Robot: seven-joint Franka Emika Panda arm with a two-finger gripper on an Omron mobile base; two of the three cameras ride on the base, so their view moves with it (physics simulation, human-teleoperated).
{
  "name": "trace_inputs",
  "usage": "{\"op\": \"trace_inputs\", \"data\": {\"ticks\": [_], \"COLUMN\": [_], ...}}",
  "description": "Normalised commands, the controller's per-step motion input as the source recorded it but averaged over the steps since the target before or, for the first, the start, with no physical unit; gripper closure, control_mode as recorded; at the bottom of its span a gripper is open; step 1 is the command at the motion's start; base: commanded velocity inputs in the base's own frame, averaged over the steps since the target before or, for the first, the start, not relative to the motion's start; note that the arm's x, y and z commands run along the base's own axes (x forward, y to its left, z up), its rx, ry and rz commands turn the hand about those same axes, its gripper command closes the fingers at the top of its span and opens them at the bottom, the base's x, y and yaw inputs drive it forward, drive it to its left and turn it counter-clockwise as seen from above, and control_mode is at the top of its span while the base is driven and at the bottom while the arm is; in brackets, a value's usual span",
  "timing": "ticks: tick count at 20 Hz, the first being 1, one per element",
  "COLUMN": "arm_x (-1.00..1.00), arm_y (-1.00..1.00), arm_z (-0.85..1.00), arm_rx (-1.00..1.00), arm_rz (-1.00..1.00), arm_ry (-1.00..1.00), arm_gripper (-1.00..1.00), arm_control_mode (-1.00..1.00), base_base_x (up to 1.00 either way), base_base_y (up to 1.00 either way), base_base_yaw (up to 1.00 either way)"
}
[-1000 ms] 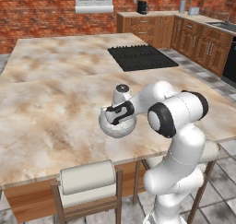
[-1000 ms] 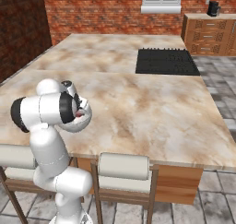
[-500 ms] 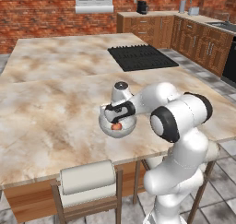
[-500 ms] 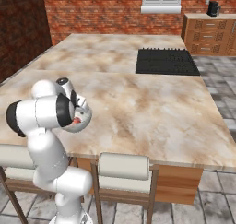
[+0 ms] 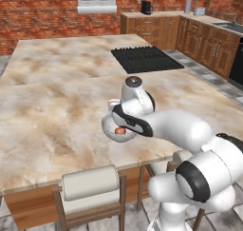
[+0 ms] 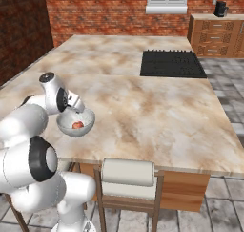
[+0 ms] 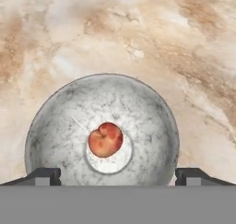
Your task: Retrieve the peach and banana from the fridge and place them into the bowl on the dining table.
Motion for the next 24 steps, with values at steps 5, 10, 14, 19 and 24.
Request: {"op": "trace_inputs", "data": {"ticks": [5, 10, 14, 19, 24], "arm_x": [-0.69, -0.67, -0.73, -0.87, -0.94], "arm_y": [-0.35, -0.38, -0.37, -0.36, -0.23], "arm_z": [1.00, 1.00, 1.00, 0.91, 0.27], "arm_rx": [0.00, 0.00, 0.00, 0.00, 0.00], "arm_rz": [-0.05, 0.00, 0.00, 0.00, 0.04], "arm_ry": [-0.05, -0.02, 0.00, 0.03, 0.02], "arm_gripper": [-1.00, -1.00, -1.00, -1.00, -1.00], "arm_control_mode": [-1.00, -1.00, -1.00, -1.00, -1.00], "base_base_x": [0.00, 0.00, 0.00, 0.00, 0.00], "base_base_y": [0.00, 0.00, 0.00, 0.00, 0.00], "base_base_yaw": [0.00, 0.00, 0.00, 0.00, 0.00]}}
